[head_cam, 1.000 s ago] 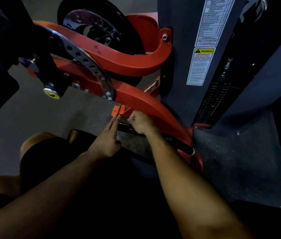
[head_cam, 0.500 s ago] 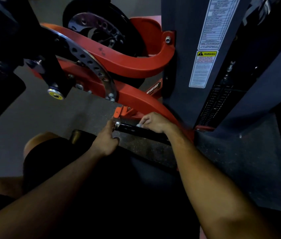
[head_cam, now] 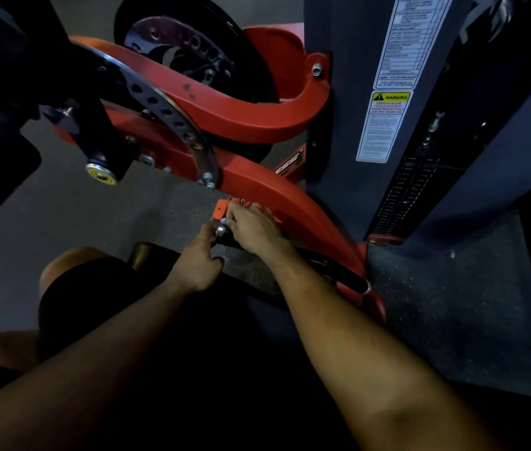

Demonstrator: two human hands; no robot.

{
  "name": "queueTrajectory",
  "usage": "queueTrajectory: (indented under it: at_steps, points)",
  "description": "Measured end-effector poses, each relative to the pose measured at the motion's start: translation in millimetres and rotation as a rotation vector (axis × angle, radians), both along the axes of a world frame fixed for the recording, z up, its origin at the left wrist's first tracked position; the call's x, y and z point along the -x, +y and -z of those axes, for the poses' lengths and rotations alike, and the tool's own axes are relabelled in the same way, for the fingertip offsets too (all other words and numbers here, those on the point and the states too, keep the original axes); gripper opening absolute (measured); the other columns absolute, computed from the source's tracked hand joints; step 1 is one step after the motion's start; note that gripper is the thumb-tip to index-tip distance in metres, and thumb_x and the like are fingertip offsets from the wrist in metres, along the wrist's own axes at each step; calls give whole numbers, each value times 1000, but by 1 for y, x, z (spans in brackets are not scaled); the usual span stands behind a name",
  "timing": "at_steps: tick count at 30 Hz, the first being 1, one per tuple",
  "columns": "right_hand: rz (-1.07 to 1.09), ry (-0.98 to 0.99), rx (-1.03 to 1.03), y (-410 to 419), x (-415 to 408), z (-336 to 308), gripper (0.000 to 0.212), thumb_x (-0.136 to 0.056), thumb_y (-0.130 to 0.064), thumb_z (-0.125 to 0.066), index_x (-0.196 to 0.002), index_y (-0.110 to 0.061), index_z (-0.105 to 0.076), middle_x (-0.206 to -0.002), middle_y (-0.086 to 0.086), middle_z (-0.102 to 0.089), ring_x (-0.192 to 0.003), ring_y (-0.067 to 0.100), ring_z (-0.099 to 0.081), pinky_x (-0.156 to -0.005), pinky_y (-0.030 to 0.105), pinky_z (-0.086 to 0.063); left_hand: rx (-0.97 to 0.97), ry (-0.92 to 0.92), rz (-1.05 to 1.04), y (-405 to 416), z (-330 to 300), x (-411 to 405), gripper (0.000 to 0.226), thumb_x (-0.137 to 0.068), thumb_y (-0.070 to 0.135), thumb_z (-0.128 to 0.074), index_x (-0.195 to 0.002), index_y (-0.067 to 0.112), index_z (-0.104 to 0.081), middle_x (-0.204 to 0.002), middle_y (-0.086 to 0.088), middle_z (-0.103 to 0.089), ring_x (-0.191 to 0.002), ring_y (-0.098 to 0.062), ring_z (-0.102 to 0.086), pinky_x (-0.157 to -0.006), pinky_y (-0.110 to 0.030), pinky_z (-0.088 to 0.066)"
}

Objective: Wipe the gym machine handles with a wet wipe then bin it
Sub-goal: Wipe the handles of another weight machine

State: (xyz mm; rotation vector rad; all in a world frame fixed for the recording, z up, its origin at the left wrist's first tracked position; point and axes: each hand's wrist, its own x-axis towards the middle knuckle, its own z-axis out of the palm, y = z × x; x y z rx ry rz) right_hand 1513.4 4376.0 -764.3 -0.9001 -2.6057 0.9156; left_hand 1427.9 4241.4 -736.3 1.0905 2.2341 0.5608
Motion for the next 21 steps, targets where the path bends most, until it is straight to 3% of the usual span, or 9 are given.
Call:
queueTrajectory:
  at_steps: [3,7,13,17,21]
  points:
    - [-4,98,27,-1,0,-6,16,-100,-26,-57,-104,-10,-58,-100,11,-69,-97,31,-63,-74,35,-41,15,4,14,0,-1,-2,84,-86,-6,-56,-157,24,-22,-141,6,-50,-135,-10,-45,-100,-22,-35]
    - [-67,-7,324,6,-1,1,23,-103,-34,-51,-106,-11,-55,-99,9,-66,-99,30,-63,-81,39,-47,-5,1,5,0,-1,-2,83,-86,-9,-55,-157,21,-23,-141,6,-49,-138,-12,-46,-102,-23,-37]
    - [3,43,-44,13,-5,-1,19,-104,-26,-50,-106,-8,-53,-105,12,-66,-101,28,-56,-83,36,-36,-19,-10,6,0,-1,-2,84,-86,-8,-56,-157,24,-24,-131,13,-45,-130,-7,-46,-106,-29,-43]
    - [-25,-16,220,17,-1,-1,21,-101,-29,-56,-99,-9,-58,-104,9,-64,-99,24,-58,-76,33,-39,-20,-12,6,0,0,-1,83,-85,-6,-56,-156,26,-25,-137,9,-49,-137,-17,-49,-110,-37,-45]
    - [-7,-51,456,14,2,-4,16,-100,-27,-55,-95,-12,-56,-103,11,-64,-97,25,-58,-75,31,-38,-19,5,4,1,2,0,82,-85,-7,-56,-155,24,-27,-137,5,-53,-137,-19,-50,-106,-33,-44]
